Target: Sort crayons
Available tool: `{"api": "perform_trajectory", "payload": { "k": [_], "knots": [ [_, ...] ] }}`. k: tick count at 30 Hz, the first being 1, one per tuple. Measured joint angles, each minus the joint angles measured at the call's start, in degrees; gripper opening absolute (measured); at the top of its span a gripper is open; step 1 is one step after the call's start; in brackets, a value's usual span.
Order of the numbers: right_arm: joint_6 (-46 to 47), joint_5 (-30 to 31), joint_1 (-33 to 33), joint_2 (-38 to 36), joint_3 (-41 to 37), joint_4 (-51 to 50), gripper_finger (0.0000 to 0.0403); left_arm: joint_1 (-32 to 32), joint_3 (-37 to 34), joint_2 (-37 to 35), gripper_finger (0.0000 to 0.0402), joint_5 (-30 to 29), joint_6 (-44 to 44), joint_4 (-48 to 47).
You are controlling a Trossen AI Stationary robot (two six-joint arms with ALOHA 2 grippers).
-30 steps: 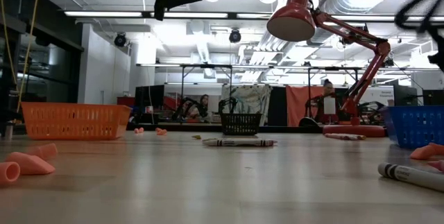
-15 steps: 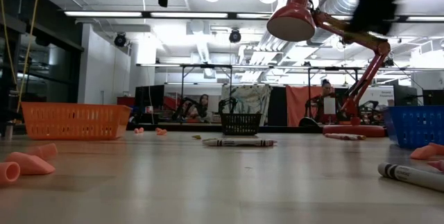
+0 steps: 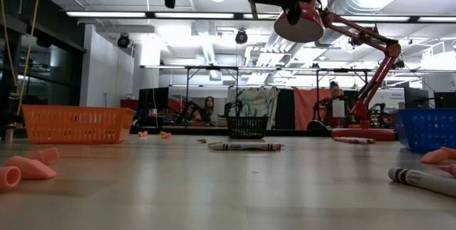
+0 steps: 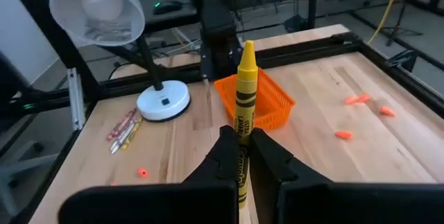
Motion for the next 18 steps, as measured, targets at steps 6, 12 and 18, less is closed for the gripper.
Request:
{"api": "perform_trajectory", "payload": {
  "k": [6,12,18],
  "knots": [
    [-1.44,-0.96,-0.56,-0.02,0.00,0.86,0.0001,0.00,0.00,0.00,0.0166,0.00,0.02,0.00],
    [-1.00,2.32,-1.20,0.79,0.12,2.12,0.0000,0.02,0.00,0.00,0.0166,0.00,0.04,0.81],
    [-1.03,8.49,-6.59,9.43,5.67,0.58,0.0000,0.26,0.00,-0.02,0.0165,-0.31,0.05,2.96]
  ]
}}
